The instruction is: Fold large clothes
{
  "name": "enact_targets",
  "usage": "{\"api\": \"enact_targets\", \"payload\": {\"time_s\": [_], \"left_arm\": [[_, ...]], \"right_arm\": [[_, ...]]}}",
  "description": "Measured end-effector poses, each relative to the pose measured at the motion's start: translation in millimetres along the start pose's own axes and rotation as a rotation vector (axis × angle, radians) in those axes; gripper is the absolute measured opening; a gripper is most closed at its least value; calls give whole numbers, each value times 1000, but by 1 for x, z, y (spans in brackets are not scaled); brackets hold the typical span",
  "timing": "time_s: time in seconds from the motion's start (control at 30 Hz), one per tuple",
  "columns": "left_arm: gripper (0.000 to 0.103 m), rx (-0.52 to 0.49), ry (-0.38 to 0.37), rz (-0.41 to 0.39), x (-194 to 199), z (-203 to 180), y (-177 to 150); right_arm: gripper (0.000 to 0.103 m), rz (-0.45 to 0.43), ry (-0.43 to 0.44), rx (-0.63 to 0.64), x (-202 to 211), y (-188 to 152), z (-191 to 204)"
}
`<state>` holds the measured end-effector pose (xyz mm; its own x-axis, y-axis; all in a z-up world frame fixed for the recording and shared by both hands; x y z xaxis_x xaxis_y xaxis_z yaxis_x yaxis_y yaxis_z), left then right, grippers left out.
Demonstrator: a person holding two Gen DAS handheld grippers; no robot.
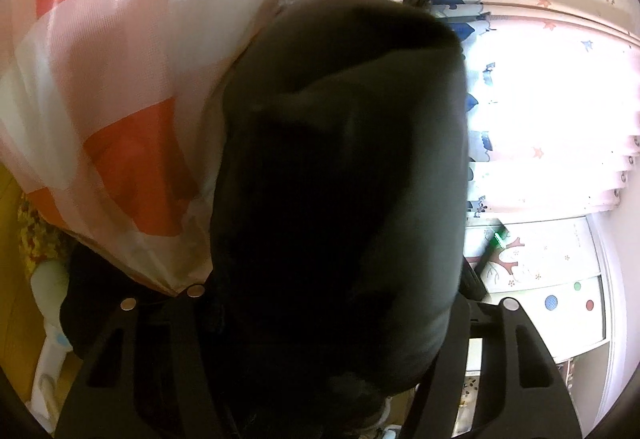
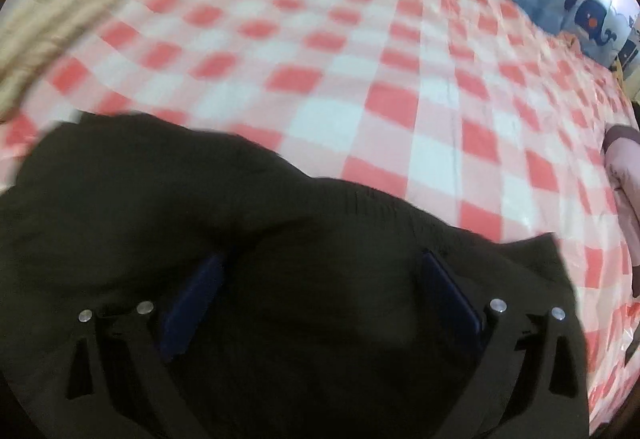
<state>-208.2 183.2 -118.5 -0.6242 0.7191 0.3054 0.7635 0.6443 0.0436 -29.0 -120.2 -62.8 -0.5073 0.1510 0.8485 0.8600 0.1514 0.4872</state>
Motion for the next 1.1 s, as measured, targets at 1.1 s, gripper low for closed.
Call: {"api": "enact_targets", "payload": {"time_s": [1.1], "left_arm": [[66, 29, 2, -91, -5, -11, 13]], "right_arm": [[96, -203, -42, 157, 112, -131, 50]]}}
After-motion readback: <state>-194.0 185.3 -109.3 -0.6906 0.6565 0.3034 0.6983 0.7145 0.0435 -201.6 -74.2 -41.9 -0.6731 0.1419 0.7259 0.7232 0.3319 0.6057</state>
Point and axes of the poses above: each gripper's, at about its wrist camera, not at the fingertips, and x roughly against the way its jaws point, z to its left, y to its top, the point moved 4 cm from there along -x, roughly the way its jaws point, and after that the axes turned 9 degrees about -y, right-handed, at the moved point
